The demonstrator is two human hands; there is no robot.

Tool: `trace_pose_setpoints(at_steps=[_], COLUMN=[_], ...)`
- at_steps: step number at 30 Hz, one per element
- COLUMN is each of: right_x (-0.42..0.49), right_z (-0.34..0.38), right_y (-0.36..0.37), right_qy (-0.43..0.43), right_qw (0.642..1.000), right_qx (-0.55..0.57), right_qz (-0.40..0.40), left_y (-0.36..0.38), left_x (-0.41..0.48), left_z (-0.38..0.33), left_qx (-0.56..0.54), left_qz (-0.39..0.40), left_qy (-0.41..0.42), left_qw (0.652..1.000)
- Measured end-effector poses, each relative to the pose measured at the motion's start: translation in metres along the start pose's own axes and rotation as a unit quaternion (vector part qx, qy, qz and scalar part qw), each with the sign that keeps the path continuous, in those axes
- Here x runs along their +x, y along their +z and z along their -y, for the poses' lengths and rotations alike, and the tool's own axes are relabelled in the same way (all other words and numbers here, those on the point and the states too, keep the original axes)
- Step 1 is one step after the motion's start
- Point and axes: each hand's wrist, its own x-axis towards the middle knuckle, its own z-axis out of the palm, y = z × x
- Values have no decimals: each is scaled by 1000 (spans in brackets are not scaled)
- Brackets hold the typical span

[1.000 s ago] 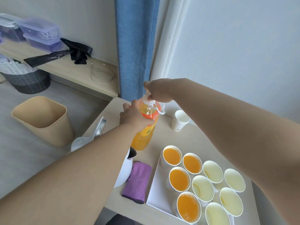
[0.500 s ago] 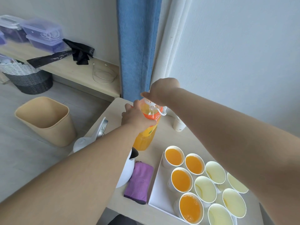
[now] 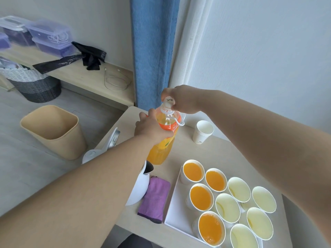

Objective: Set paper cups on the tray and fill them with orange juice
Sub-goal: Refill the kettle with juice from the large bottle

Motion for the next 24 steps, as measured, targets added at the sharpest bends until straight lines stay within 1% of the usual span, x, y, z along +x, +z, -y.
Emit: trace_pose_setpoints(at_steps=[4,6,9,11,12,13,15,18,20,21,22,23,24], right_x=[-4,-8,-6,-1,0,0,0,-3,-6,-7,-9,-12,-13], right_z=[3,7,14,18,20,21,21,18,12,7,0,-6,-13], right_y=[0,0,0,-2,-3,-3,-5,-11,-17,-18,-16,-10,-1], right_qy=[-19,-12,72,121,127,122,100,54,30,24,23,26,38], right_qw=[1000,1000,993,981,977,976,982,990,997,999,992,969,925], right_qx=[-12,-14,-54,-122,-148,-157,-140,-124,-63,8,107,226,354], right_qz=[-5,-25,-81,-90,-88,-86,-72,-29,-28,-46,-70,-97,-133], left_y=[0,0,0,-1,0,0,1,0,0,1,1,1,1], left_x=[0,-1,-1,-1,-1,-1,-1,-1,-1,-1,-1,-1,0], left_z=[0,0,-1,-1,-1,-1,-1,-2,-2,-2,-1,-1,-1], left_qx=[0,1,-2,4,7,8,9,9,9,5,-1,-9,-17], left_qz=[-2,-3,-2,-1,-2,-2,-4,-4,-4,-4,-4,-3,-2], left_qy=[-1,1,1,-3,-4,-5,-5,-5,-4,-4,-6,-7,-7], left_qw=[1000,1000,1000,1000,1000,1000,1000,1000,1000,1000,1000,1000,1000])
